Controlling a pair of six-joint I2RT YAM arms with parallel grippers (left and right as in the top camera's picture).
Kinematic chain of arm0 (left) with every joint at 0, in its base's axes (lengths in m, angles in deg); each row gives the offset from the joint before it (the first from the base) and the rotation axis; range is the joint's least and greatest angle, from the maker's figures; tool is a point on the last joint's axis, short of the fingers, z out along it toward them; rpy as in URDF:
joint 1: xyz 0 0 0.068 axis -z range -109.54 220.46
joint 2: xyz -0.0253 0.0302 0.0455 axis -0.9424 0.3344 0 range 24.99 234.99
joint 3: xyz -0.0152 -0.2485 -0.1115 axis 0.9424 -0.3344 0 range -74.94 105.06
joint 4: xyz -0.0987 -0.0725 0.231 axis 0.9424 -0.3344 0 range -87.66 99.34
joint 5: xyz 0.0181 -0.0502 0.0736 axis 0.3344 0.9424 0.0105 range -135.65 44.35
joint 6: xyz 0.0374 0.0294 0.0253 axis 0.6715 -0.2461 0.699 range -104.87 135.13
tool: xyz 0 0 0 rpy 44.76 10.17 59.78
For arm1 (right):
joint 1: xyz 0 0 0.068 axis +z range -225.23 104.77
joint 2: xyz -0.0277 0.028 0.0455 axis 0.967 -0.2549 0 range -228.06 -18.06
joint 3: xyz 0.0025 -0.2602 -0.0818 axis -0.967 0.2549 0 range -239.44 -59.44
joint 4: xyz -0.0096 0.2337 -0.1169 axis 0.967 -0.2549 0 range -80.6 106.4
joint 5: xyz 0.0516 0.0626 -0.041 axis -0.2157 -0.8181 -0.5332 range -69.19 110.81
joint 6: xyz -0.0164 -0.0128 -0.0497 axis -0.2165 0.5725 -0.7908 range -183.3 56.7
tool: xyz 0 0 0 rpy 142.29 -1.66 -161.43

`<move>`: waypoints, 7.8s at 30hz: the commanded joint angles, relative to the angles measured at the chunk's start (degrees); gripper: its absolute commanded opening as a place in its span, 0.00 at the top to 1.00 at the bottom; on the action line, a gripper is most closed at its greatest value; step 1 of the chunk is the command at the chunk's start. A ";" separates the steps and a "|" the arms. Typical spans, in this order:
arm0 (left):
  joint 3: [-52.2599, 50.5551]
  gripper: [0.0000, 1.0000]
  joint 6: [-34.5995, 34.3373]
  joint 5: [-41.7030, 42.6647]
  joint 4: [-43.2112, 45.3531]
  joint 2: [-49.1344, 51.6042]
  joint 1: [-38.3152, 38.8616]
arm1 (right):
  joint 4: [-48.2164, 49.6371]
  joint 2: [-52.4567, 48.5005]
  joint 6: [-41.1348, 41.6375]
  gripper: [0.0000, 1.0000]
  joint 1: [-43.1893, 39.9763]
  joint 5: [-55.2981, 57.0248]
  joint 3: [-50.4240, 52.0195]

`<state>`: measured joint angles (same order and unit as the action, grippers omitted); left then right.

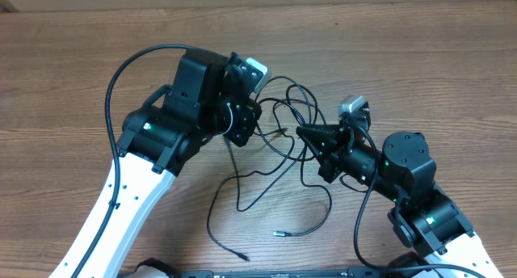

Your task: Untangle cables

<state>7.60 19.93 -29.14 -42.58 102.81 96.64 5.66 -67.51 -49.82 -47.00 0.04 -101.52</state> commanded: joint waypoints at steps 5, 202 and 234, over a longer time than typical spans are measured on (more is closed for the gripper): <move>0.44 0.95 18.38 1.16 2.45 0.17 0.13 | -0.02 0.92 -0.02 0.96 0.15 -0.37 -0.66; 0.44 0.96 -34.88 -11.76 -3.67 10.25 -4.07 | 0.13 -6.71 -4.81 0.96 -0.70 -7.41 -0.66; 0.44 0.96 -29.16 -5.99 -10.19 13.94 -5.57 | -17.84 3.17 28.44 0.96 -0.72 36.26 -0.63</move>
<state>7.60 -9.27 -35.79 -52.84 116.30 91.81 -10.89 -64.82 -31.09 -47.51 26.73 -101.52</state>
